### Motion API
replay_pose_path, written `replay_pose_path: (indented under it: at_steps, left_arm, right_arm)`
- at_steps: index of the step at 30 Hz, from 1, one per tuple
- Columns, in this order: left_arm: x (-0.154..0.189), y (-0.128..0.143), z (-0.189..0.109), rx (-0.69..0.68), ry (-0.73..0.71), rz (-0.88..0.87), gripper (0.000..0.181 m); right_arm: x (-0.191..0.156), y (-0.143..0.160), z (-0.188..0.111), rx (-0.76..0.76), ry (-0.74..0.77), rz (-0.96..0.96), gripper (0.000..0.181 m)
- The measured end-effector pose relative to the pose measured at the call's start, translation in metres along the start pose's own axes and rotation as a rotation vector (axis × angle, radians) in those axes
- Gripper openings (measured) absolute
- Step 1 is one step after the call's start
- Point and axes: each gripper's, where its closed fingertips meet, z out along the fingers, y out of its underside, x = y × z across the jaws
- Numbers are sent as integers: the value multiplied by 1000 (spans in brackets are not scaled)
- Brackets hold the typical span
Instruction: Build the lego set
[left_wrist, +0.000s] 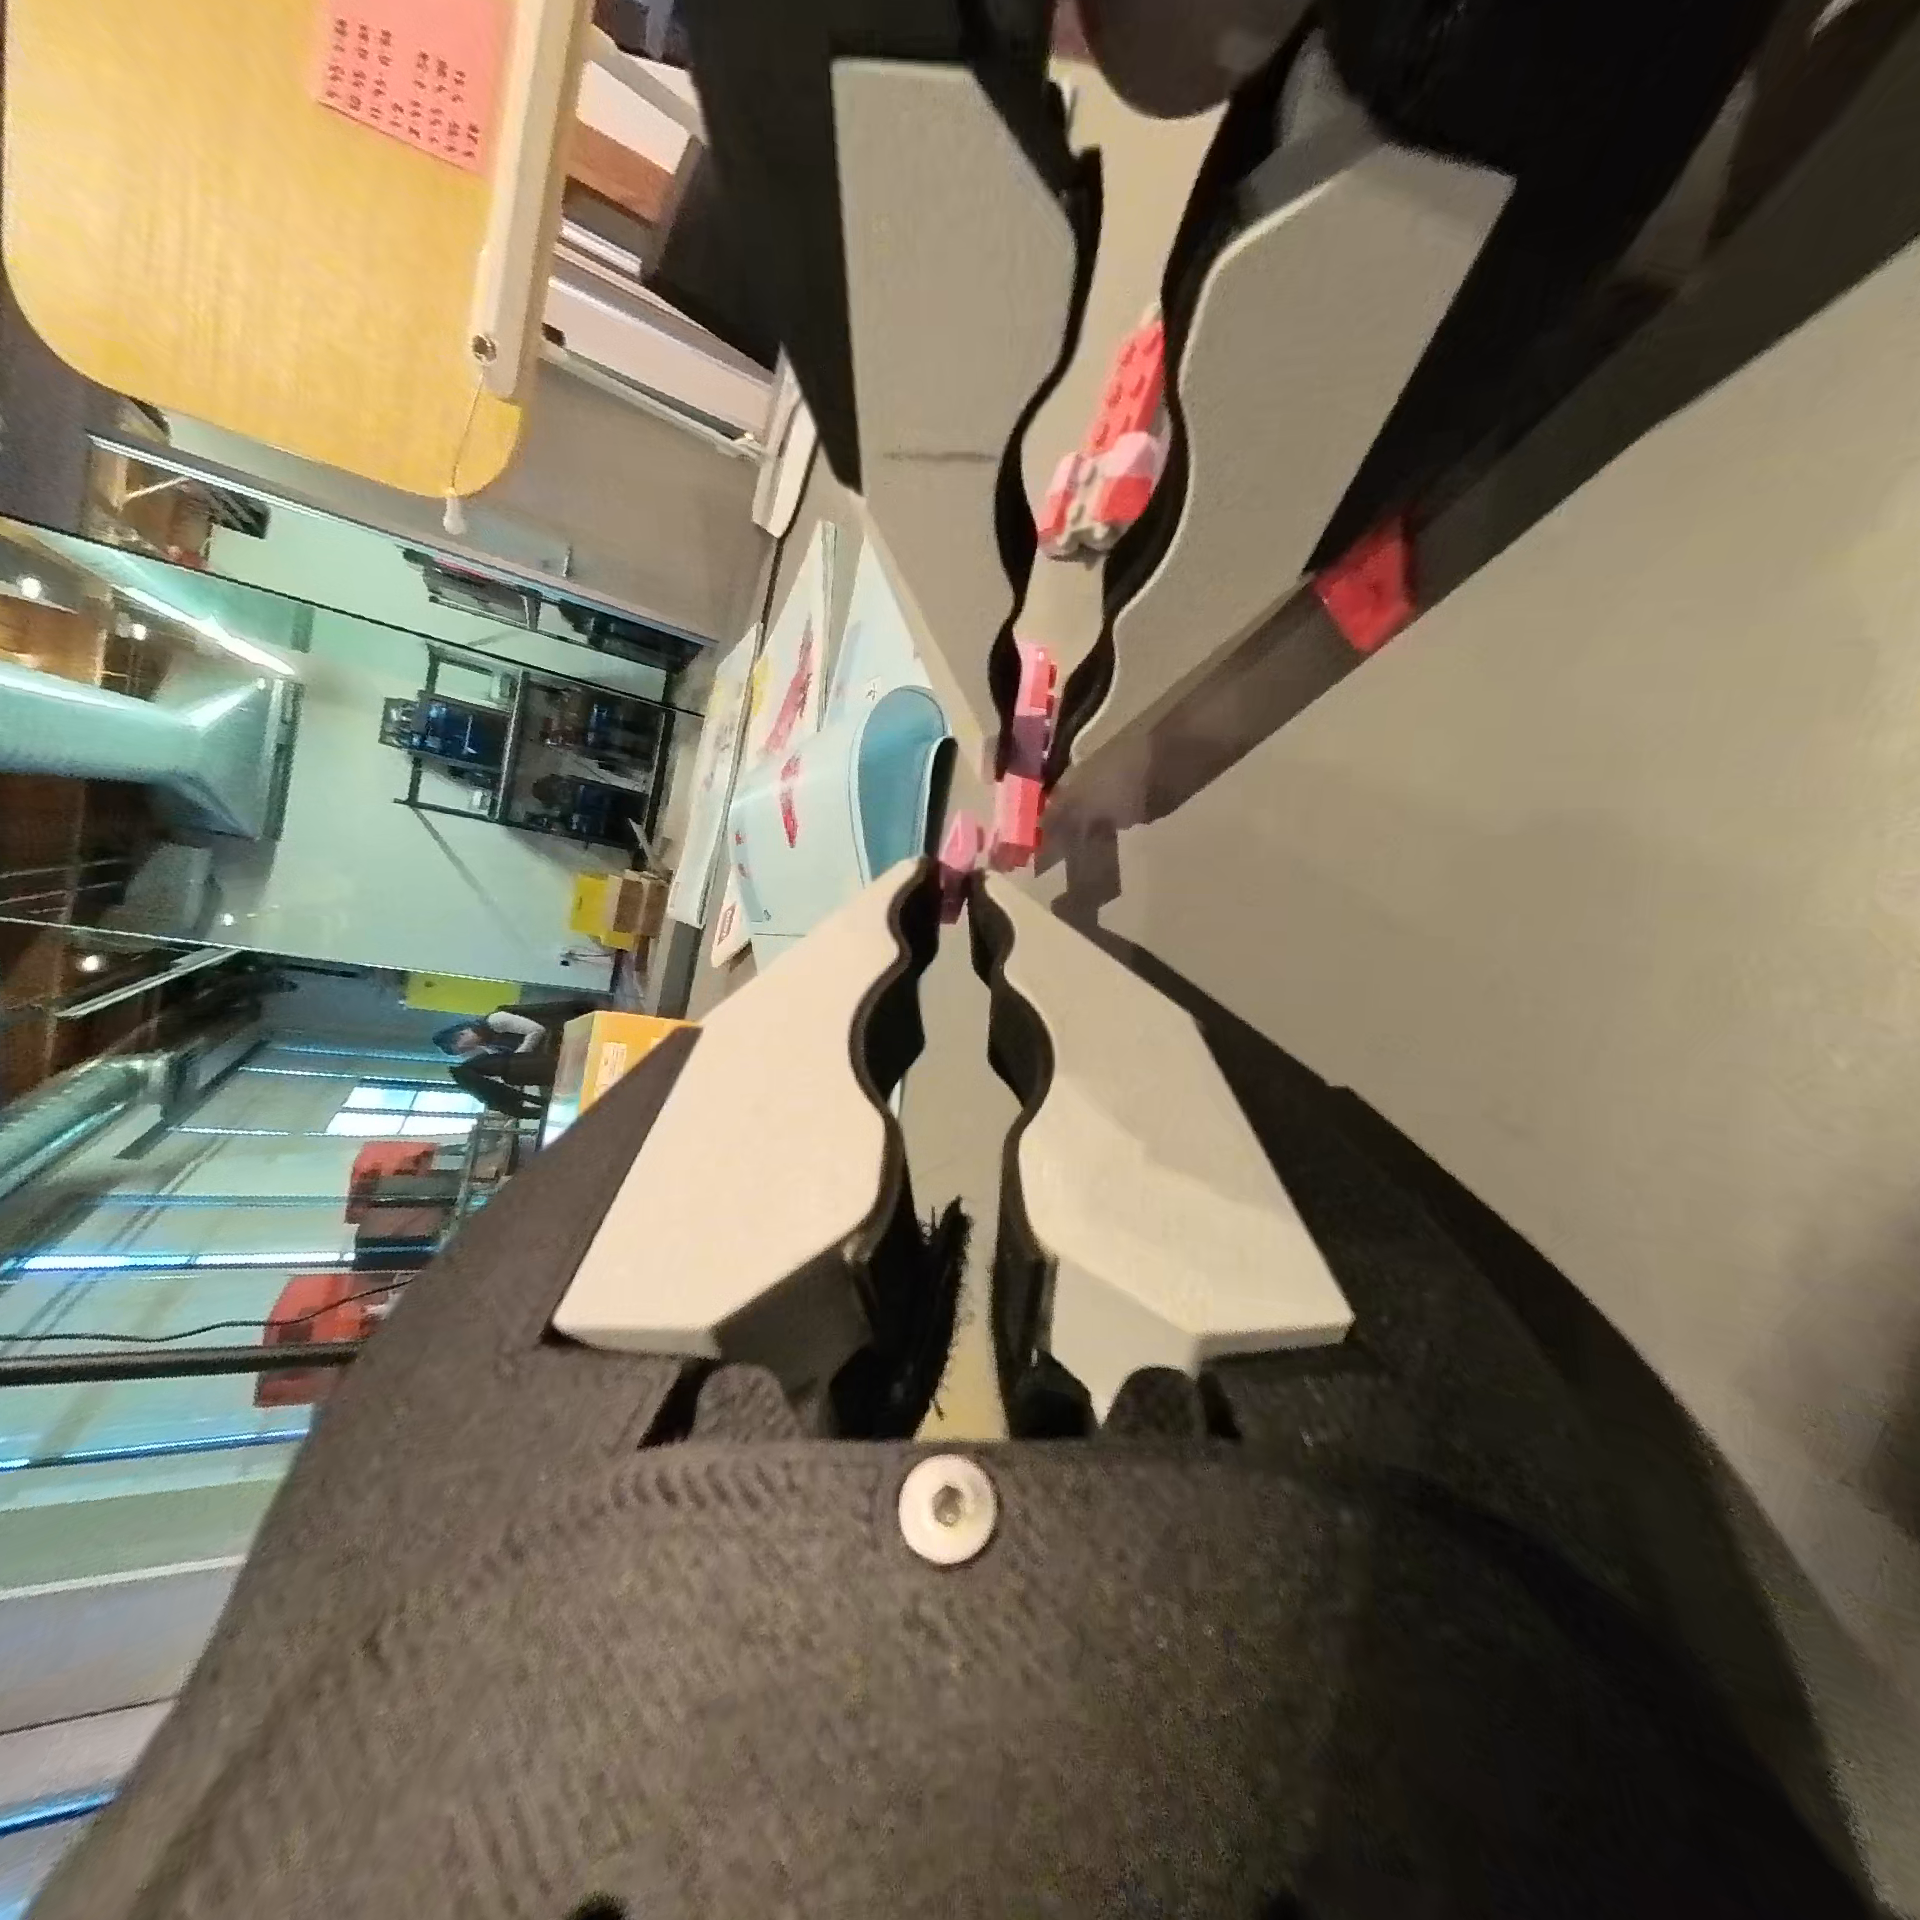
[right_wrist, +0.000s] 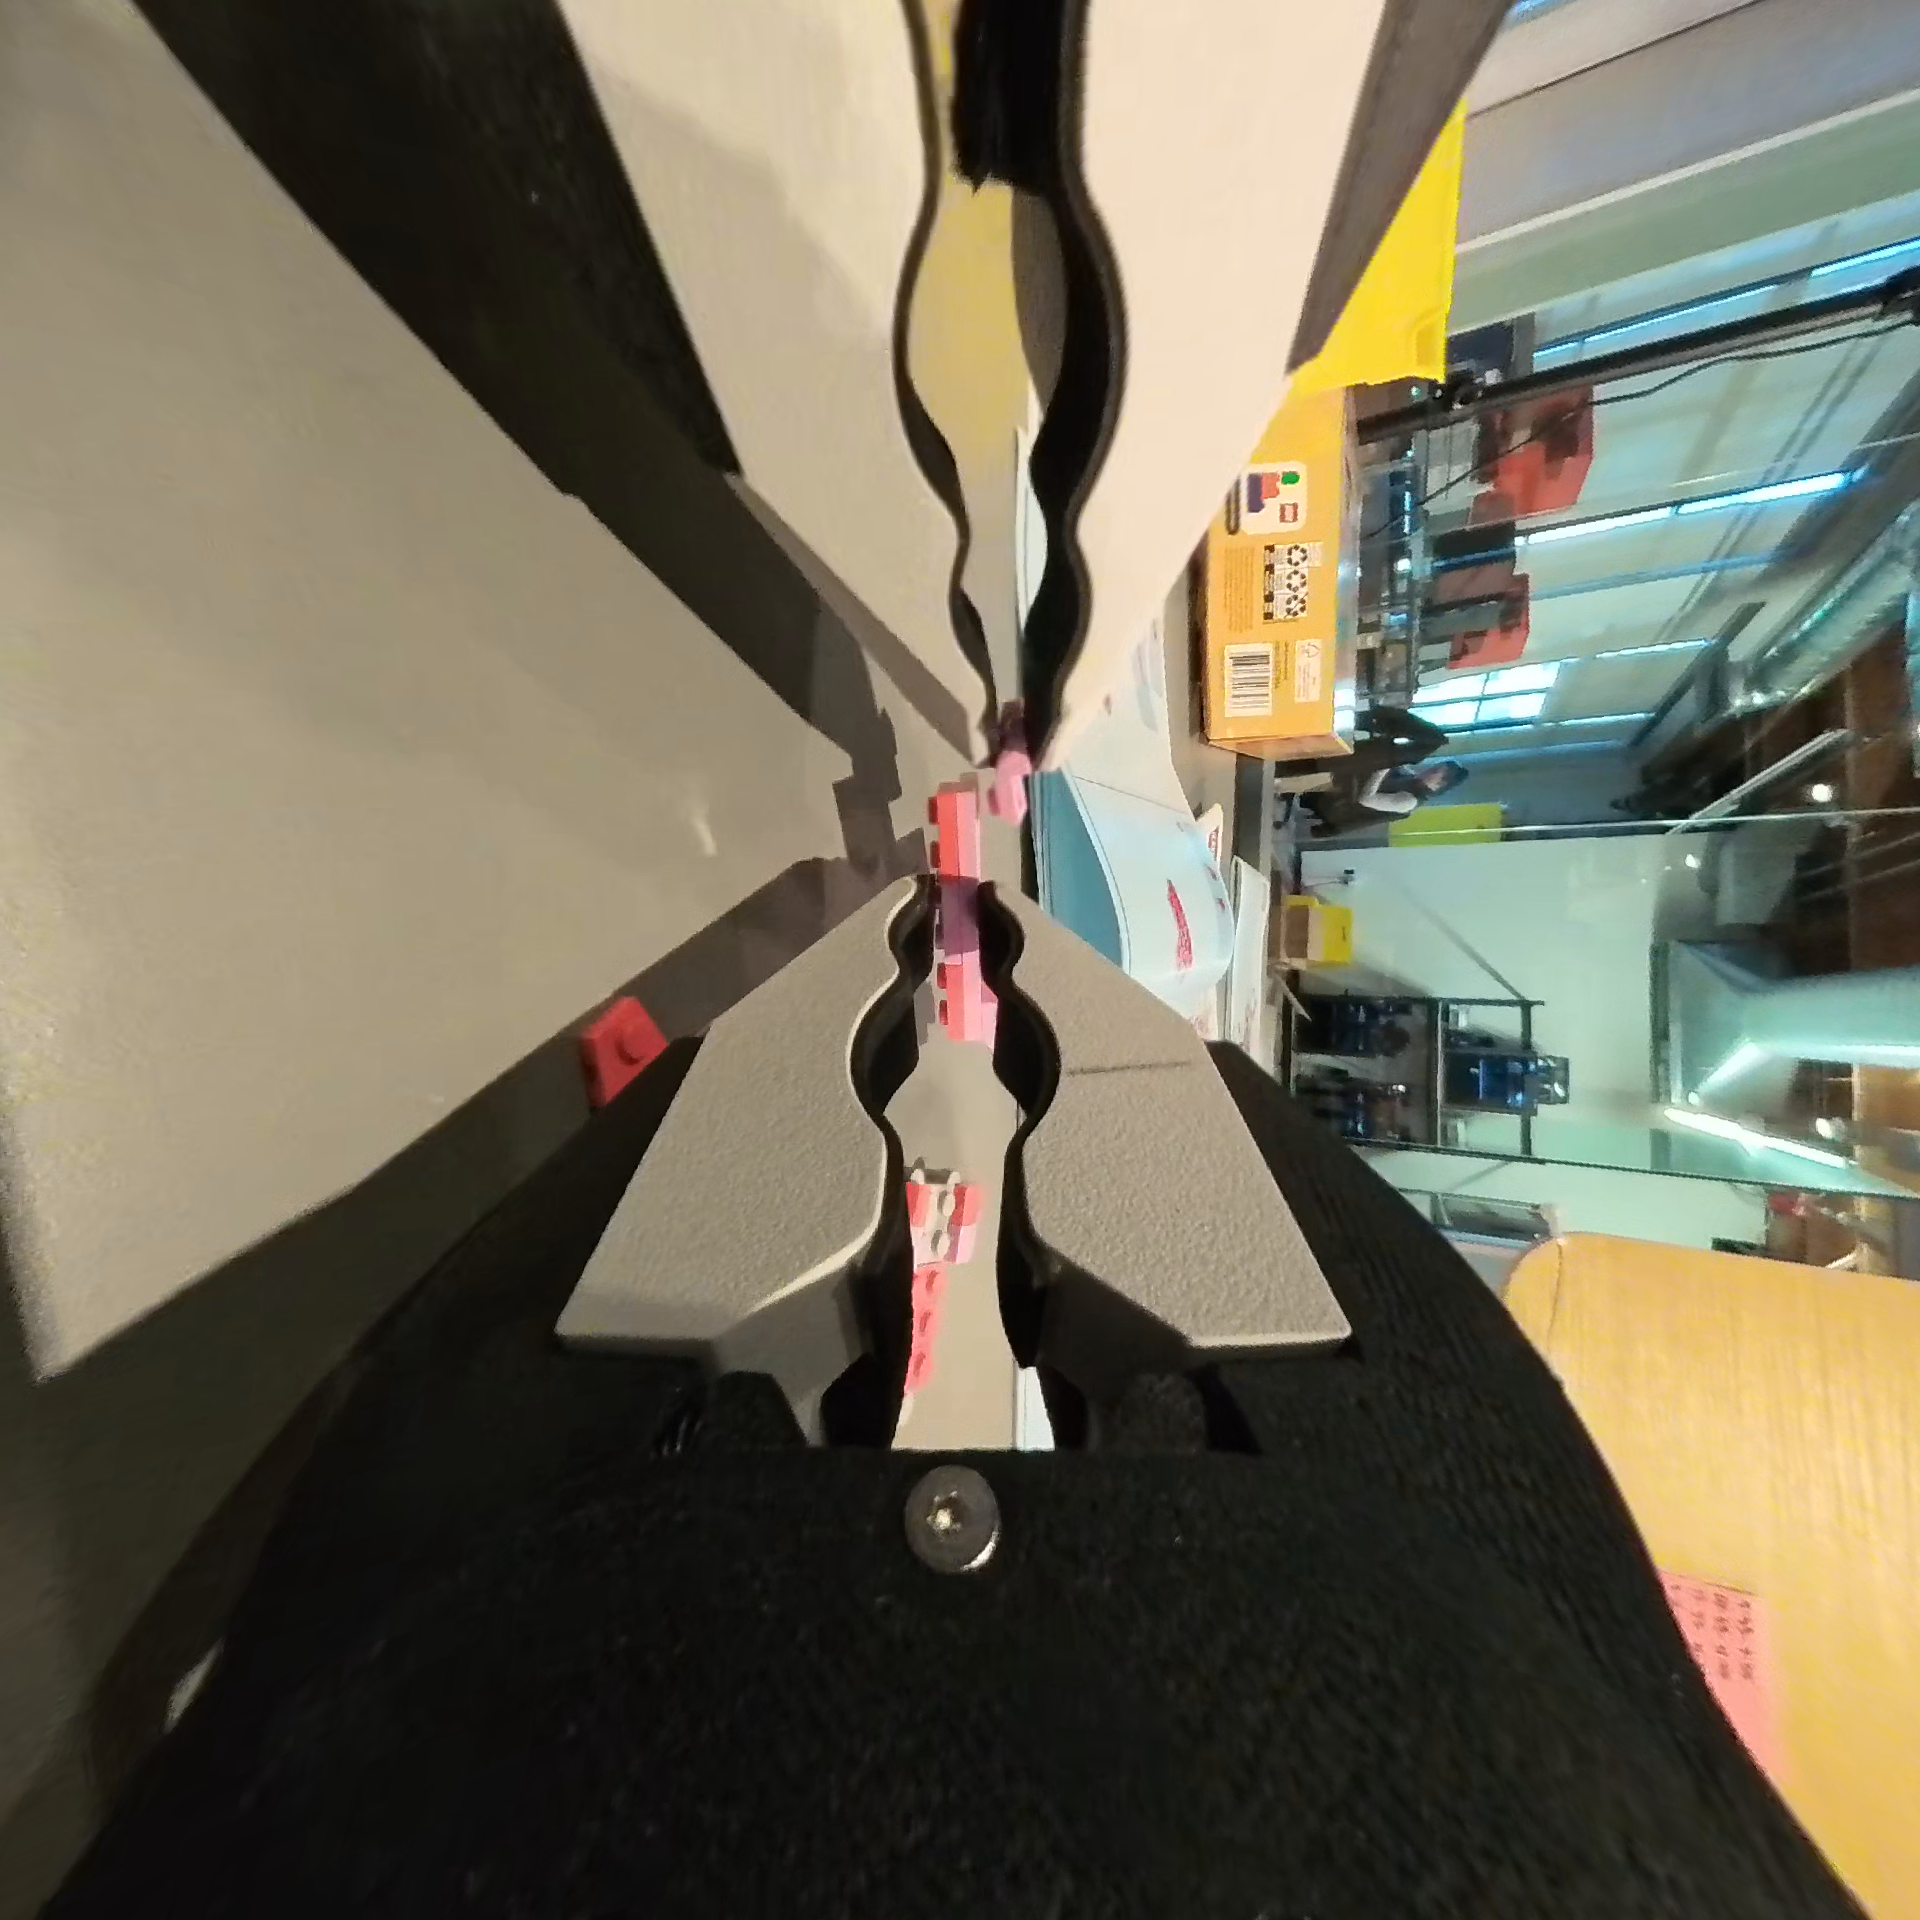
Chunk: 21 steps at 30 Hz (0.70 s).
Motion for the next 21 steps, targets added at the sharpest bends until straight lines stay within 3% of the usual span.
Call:
replay_pose_path:
  at_steps: [21]
  left_arm:
    - [7, 2, 6, -37, 5, 77, 5]
  right_arm:
    - [-5, 1, 3, -16, -11, 37, 7]
